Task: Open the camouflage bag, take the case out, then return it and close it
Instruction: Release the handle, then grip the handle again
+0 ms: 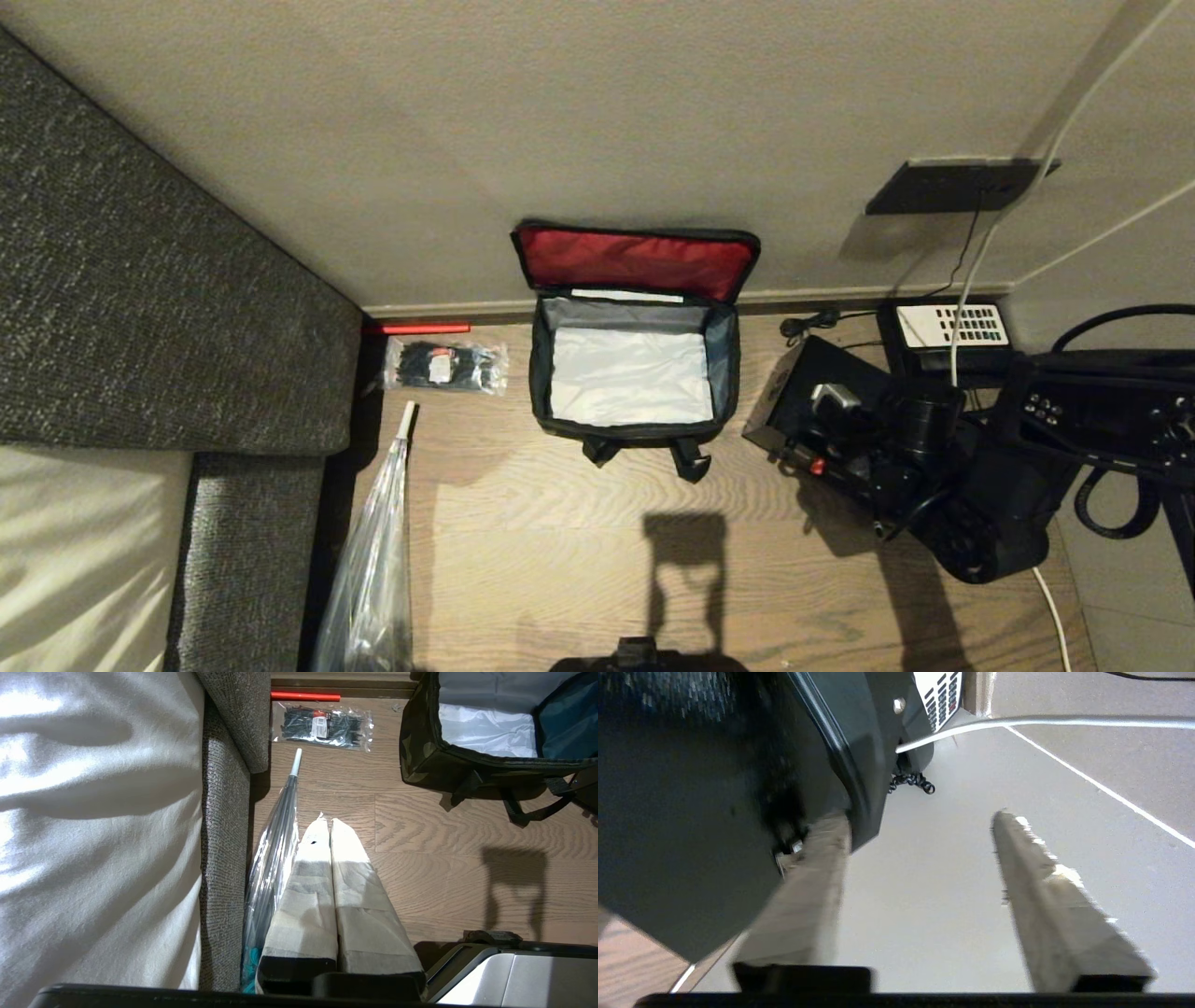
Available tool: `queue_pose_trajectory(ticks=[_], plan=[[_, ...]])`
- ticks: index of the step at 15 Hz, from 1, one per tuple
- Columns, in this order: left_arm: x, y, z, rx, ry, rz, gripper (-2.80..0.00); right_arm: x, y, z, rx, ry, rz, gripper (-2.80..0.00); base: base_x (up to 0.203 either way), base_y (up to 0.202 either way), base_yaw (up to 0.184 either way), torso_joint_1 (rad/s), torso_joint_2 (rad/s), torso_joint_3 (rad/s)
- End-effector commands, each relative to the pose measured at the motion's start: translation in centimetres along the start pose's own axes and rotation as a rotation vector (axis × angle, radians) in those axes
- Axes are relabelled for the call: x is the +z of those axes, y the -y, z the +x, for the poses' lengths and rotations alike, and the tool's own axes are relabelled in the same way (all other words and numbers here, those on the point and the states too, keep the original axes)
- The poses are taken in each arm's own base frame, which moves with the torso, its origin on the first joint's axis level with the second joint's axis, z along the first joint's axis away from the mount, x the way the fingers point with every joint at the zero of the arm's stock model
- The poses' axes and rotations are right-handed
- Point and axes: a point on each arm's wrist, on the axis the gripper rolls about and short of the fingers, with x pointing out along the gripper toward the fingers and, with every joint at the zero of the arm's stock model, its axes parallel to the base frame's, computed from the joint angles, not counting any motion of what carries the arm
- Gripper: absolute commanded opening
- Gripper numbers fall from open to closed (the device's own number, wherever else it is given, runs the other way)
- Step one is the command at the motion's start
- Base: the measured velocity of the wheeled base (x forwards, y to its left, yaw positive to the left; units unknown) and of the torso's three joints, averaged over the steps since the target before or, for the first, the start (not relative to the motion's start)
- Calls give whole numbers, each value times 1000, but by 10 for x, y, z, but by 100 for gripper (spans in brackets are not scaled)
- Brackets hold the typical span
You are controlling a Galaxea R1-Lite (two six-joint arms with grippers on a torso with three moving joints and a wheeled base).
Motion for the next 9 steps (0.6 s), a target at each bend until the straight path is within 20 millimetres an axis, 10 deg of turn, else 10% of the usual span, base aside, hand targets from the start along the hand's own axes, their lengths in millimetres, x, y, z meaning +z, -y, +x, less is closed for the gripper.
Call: queue_pose_trajectory(ticks=[1,2,9], plan=[[-1,0,0,1,-1,-1,-280,-9,11,-9,4,-2,-12,0,0,0,0,0,0,0],[-1,0,0,1,-1,-1,-280,-13,20,-15,0,1,-7,-280,0,0,0,0,0,0],[-1,0,0,1,-1,-1,-280,-71,102,-82,-4,80,43,-280,0,0,0,0,0,0]])
